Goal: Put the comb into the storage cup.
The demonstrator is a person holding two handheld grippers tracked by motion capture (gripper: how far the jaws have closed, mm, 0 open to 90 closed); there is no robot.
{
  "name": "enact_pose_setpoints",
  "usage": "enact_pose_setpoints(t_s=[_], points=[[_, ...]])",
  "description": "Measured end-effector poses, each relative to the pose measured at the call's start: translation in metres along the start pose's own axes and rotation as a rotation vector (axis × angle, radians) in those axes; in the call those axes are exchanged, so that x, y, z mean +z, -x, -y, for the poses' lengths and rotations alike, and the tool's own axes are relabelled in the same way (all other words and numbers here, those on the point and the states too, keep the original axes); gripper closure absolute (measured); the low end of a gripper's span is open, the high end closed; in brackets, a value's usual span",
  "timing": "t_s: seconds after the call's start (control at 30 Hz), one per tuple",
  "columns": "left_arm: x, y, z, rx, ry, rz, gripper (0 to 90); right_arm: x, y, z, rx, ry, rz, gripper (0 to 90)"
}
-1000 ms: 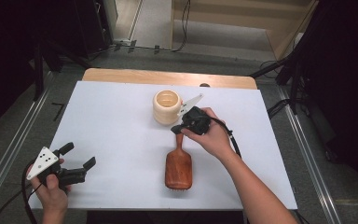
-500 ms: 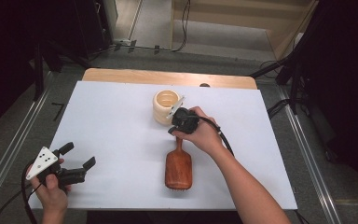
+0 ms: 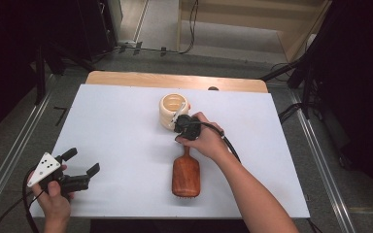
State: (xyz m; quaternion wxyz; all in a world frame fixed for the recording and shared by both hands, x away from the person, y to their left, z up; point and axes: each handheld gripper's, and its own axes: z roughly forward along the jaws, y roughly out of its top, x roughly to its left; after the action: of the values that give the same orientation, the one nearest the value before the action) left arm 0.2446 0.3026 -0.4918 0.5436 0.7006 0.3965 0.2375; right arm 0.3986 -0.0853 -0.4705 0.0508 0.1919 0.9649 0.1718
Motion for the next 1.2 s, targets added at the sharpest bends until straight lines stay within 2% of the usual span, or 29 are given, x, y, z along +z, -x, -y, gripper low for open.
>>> enact_pose_setpoints(t_s=[0.7, 0.9, 0.97, 1.03, 1.2], points=[[0.000, 0.000, 0.000, -0.001, 0.000, 0.001, 0.0, 0.000, 0.006, 0.010, 0.001, -0.042, 0.001, 88.0], [0.000, 0.000, 0.000, -0.002, 0.000, 0.001, 0.0, -0.002, 0.008, 0.017, -0.002, -0.051, -0.006, 88.0], [0.000, 0.000, 0.000, -0.001, -0.001, 0.002, 0.0, -0.004, 0.008, 0.022, 0.014, -0.054, -0.006, 88.0], [0.000, 0.000, 0.000, -0.001, 0.000, 0.002, 0.0, -0.005, 0.010, 0.027, 0.004, -0.053, -0.011, 88.0], [0.000, 0.000, 0.000, -0.002, 0.002, 0.003, 0.0, -0.009, 0.010, 0.036, 0.020, -0.063, -0.016, 88.0]])
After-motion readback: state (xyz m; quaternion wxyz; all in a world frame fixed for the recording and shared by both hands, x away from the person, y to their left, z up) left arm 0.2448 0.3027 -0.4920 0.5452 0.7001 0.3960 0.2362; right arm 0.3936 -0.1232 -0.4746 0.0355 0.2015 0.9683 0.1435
